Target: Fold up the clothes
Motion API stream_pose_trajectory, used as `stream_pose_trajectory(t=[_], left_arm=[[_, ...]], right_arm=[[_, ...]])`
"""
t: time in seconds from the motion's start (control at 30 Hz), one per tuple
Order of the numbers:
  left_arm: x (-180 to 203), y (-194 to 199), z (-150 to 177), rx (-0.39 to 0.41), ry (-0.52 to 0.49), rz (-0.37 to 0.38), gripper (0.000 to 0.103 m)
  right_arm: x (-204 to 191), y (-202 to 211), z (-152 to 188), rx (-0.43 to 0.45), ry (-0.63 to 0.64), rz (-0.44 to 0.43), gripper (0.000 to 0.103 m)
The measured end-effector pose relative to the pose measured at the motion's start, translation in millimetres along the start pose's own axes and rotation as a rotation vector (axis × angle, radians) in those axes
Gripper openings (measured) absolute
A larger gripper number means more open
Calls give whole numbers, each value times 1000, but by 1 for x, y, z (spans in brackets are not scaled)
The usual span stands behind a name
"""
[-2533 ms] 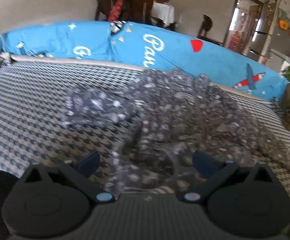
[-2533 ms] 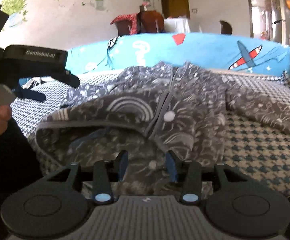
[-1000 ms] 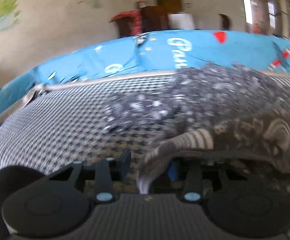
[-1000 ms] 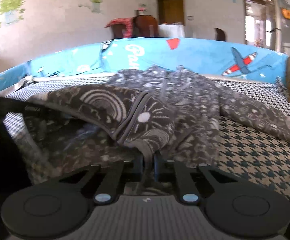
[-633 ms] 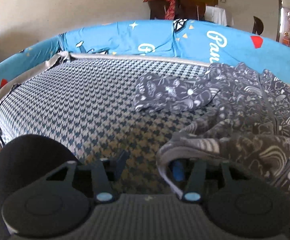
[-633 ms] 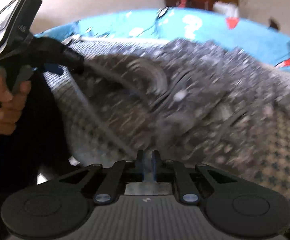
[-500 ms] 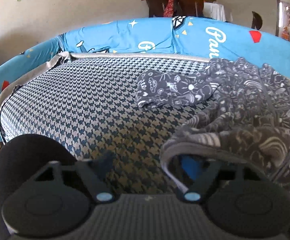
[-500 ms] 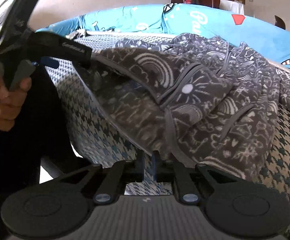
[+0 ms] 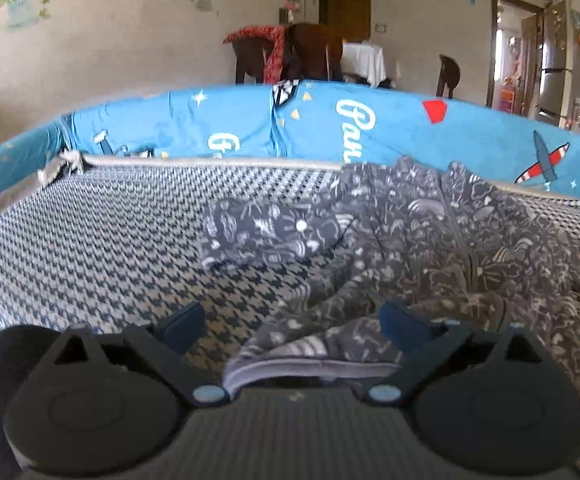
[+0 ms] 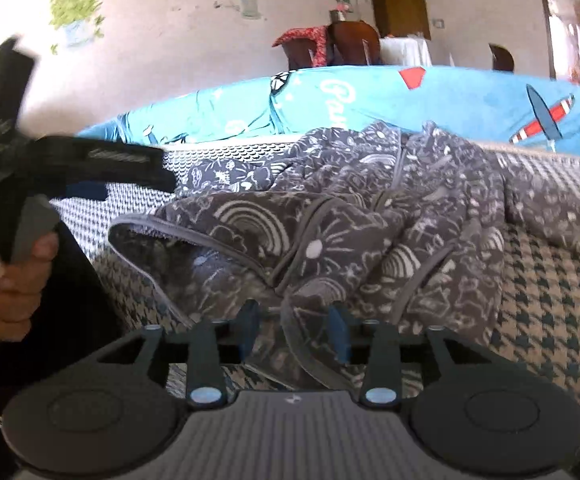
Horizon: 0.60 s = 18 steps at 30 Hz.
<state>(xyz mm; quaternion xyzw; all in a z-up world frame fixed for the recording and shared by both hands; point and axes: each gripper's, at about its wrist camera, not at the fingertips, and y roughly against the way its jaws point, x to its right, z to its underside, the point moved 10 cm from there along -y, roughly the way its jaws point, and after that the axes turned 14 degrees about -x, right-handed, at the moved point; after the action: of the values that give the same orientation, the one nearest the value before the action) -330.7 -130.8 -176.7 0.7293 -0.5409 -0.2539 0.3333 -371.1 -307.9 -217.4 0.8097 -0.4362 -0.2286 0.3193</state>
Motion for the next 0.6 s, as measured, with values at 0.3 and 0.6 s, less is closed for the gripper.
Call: stream_pose_trajectory(t=[0.3, 0.6], left_arm=[[15, -45, -1, -51, -35, 19, 98], [0, -69, 4, -83, 11, 23, 102]], right_arm=[[-22, -20, -7, 21, 206, 105, 40], [-19, -55, -3, -25, 376, 263, 36]])
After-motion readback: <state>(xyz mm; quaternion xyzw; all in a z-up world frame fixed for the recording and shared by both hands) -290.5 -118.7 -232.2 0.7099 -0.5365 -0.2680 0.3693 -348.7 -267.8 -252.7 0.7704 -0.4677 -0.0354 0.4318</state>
